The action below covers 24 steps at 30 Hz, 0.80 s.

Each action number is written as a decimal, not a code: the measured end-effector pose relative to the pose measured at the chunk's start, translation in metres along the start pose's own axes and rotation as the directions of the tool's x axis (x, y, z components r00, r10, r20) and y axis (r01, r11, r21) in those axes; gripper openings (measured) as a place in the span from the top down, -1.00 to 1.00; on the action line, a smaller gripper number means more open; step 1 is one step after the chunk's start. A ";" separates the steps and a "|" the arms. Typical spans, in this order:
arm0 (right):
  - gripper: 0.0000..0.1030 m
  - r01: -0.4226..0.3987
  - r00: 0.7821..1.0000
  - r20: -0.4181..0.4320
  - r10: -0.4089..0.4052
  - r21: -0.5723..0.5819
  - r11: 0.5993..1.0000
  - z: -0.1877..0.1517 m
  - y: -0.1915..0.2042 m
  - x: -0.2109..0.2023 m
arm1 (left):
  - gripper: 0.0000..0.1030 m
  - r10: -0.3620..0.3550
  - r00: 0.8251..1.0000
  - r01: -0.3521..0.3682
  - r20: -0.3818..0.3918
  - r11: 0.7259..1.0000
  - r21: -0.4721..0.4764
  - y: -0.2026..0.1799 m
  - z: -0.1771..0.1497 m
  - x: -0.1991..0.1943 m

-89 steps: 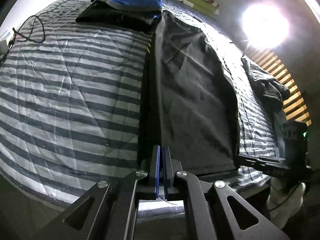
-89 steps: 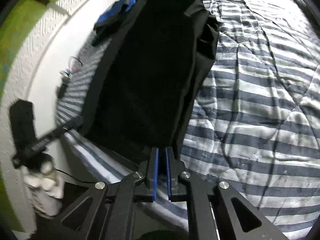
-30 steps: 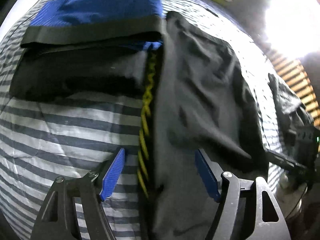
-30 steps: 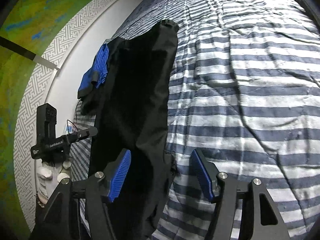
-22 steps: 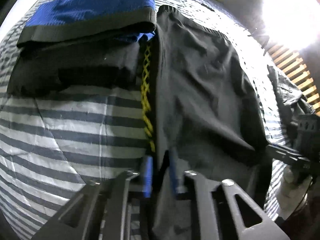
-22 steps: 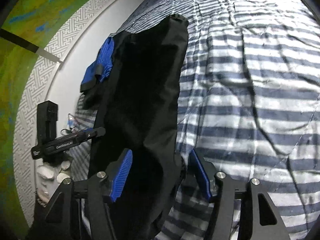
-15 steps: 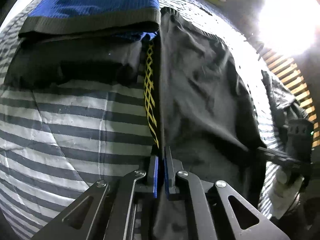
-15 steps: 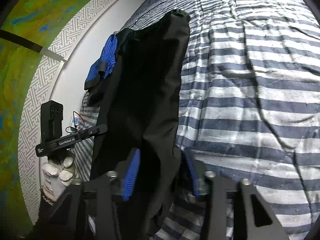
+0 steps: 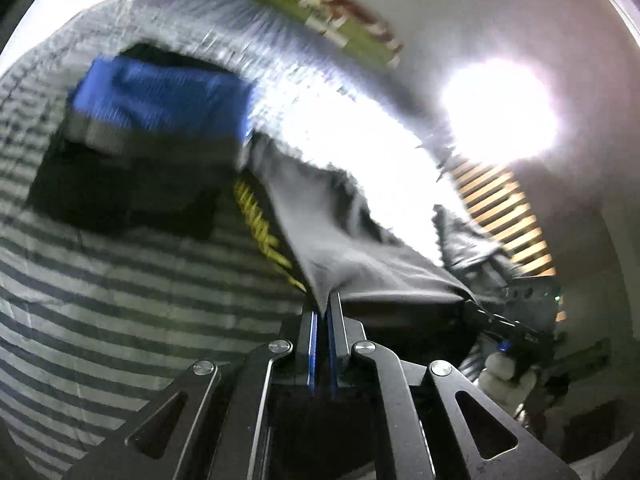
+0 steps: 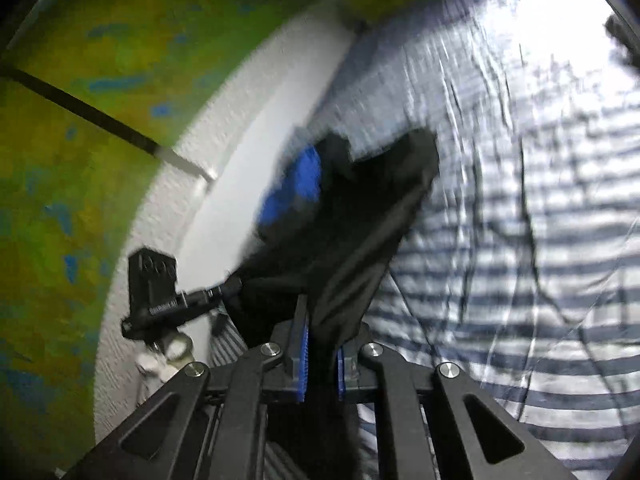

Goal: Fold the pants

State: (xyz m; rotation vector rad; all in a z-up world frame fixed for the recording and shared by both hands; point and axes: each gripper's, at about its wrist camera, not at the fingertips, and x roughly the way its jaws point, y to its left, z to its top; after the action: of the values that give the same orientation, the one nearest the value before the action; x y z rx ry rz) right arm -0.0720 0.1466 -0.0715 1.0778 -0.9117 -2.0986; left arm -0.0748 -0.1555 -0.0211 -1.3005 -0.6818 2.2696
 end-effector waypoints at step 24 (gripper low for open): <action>0.83 0.049 0.951 0.308 0.019 -0.211 0.976 -0.107 0.154 -0.220 | 0.93 -0.119 0.988 0.087 0.096 0.954 0.286 -0.202 -0.131 -0.178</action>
State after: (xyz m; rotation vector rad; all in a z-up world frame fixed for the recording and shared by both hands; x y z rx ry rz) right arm 0.1570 0.1910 0.0991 0.6571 -0.7916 -2.3587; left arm 0.1476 -0.0758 0.1620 -0.9871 -0.4312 2.2683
